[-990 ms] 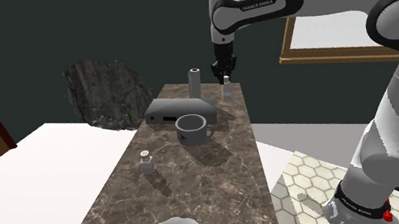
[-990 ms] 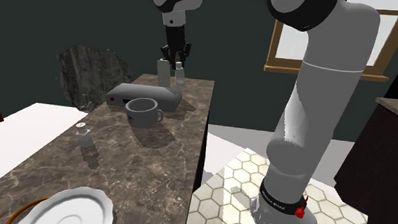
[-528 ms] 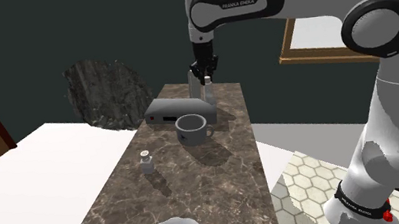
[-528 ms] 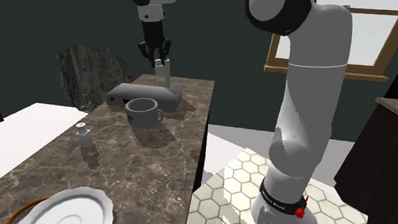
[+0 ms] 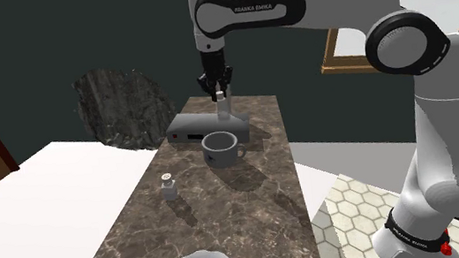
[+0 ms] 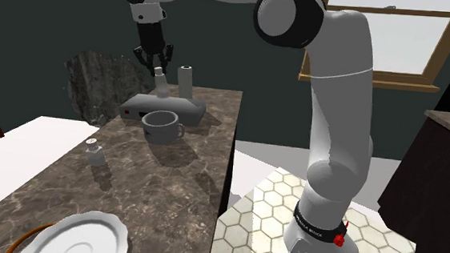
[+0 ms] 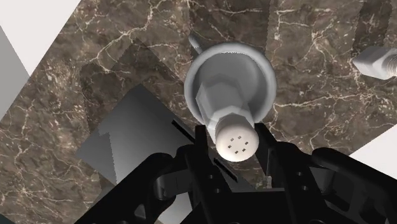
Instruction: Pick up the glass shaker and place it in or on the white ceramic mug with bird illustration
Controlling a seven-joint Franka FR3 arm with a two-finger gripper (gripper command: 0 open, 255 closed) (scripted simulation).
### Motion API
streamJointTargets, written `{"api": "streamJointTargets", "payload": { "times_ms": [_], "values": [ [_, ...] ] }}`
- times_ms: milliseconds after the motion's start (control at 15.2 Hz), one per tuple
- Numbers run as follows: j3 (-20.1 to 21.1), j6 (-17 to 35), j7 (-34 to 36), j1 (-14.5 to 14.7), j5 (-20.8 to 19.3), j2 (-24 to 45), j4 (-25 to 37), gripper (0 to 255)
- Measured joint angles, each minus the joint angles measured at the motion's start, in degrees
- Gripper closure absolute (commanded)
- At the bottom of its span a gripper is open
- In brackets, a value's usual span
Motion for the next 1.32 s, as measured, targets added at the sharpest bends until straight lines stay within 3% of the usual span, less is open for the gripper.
{"api": "streamJointTargets", "payload": {
  "times_ms": [1320],
  "values": [
    [-0.1, 14.43, 1.11, -0.35, -0.16, -0.59, -15.08, 255]
  ]
}}
